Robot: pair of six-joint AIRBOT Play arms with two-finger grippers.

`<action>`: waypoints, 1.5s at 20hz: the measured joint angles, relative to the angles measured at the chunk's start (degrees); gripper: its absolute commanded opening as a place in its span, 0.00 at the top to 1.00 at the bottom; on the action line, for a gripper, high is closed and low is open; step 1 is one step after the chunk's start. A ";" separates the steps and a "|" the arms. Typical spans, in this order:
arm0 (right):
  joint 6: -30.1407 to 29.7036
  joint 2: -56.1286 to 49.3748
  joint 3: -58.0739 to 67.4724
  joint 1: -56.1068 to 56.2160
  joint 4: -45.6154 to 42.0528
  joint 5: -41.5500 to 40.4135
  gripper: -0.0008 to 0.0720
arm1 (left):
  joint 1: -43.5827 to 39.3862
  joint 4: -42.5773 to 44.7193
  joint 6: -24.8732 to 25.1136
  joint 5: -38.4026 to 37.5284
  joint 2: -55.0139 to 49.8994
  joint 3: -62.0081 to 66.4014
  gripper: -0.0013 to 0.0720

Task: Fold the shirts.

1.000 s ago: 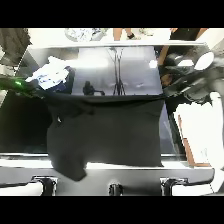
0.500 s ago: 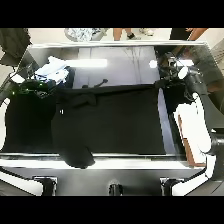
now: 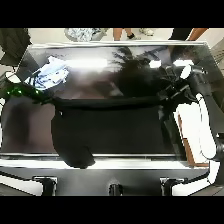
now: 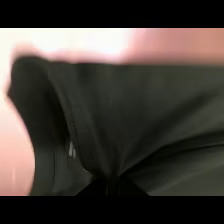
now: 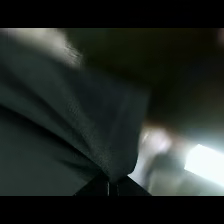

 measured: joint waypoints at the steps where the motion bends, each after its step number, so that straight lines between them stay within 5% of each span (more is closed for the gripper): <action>1: -0.13 0.00 -1.36 0.00 -0.26 1.62 0.92 | -0.15 0.57 -0.48 -1.46 0.09 -1.33 0.95; 7: -0.37 0.09 -8.85 -0.02 -0.35 4.90 0.91 | -1.03 2.38 -2.01 -5.64 0.17 -7.30 0.94; 8: -0.33 0.11 -9.55 -0.02 -0.20 4.90 0.74 | -1.16 2.54 -2.32 -5.97 0.17 -7.69 0.80; 9: -0.07 0.15 -10.03 -0.02 -0.15 4.79 0.56 | -1.25 2.56 -2.73 -6.16 0.20 -7.96 0.56; 10: 0.20 0.35 -10.34 -0.09 -0.07 4.55 0.48 | -1.25 2.71 -3.13 -6.32 0.20 -8.15 0.38; 13: -0.39 1.79 -10.21 -0.57 0.61 5.53 0.29 | -0.74 2.82 -3.69 -7.96 0.85 -8.46 0.36; 19: -2.80 7.56 -14.27 -6.91 2.82 14.91 0.29 | 2.99 2.80 -3.34 -9.33 10.29 -19.50 0.36; 30: -6.47 18.62 -33.83 -8.92 5.49 8.83 0.30 | 6.78 0.31 0.20 2.05 33.75 -57.92 0.36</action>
